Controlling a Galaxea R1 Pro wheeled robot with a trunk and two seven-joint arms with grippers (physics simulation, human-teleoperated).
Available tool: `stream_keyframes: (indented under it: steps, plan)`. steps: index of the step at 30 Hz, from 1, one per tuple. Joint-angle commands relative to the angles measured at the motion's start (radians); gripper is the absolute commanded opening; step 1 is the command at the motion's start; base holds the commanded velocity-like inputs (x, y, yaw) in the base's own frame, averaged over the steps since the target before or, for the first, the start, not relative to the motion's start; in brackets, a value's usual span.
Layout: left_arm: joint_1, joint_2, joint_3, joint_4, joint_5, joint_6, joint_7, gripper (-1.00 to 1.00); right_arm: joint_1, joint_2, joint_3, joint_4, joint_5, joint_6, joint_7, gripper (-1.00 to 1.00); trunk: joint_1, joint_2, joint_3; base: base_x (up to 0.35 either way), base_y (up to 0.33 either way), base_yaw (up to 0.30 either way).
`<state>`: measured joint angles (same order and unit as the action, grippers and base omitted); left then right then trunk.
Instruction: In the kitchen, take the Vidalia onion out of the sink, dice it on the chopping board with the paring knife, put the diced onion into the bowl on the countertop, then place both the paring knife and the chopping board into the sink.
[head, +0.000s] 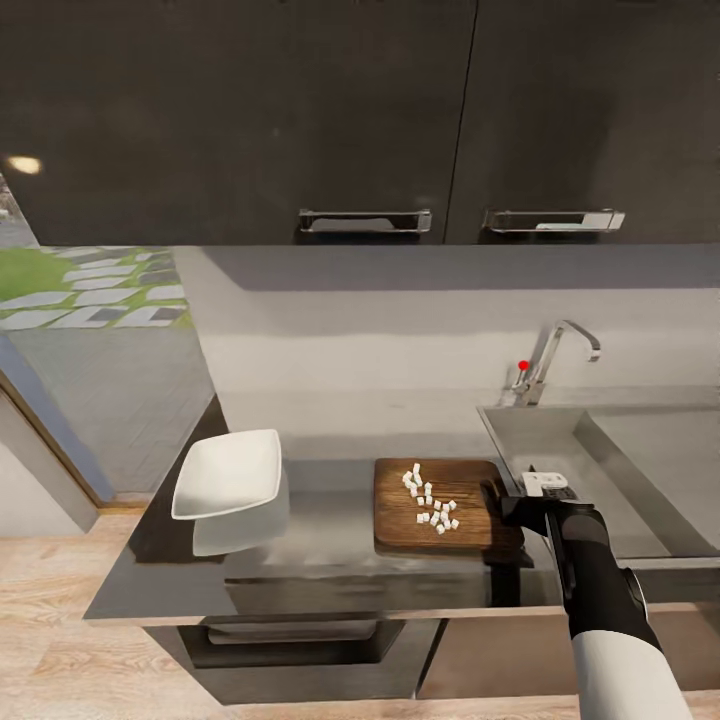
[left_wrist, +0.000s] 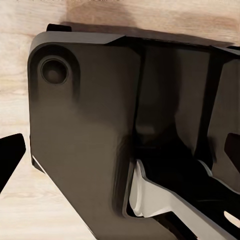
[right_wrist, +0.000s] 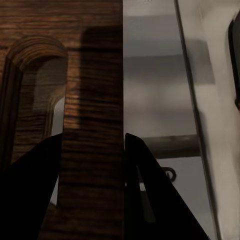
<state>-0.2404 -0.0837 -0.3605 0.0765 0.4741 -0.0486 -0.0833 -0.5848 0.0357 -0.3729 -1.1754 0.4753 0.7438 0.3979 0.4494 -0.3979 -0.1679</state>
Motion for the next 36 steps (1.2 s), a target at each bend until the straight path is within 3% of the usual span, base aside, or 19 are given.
stream_keyframes:
  steps: [1,13,25,36]
  plan:
    - [-0.002,-0.001,-0.008,0.005,0.011,-0.005,-0.006,1.00,-0.001,0.001,-0.003,-0.001,0.009,0.003,0.010,-1.00,0.001,-0.002,-0.001,0.000,0.000,0.000]
    - [-0.002,-0.001,-0.008,0.005,0.011,-0.005,-0.007,1.00,-0.001,0.001,-0.003,-0.001,0.009,0.003,0.010,-1.00,0.001,-0.002,0.014,-0.023,0.000,0.000]
    - [-0.002,-0.001,-0.008,0.005,0.011,-0.005,-0.007,1.00,-0.001,0.001,-0.003,-0.001,0.009,0.003,0.010,-1.00,0.001,-0.002,0.014,-0.295,0.000,0.000]
    - [-0.002,-0.001,-0.008,0.005,0.011,-0.006,-0.006,1.00,-0.001,0.001,-0.003,-0.001,0.009,0.003,0.010,-1.00,0.001,-0.002,0.014,0.006,0.000,0.000]
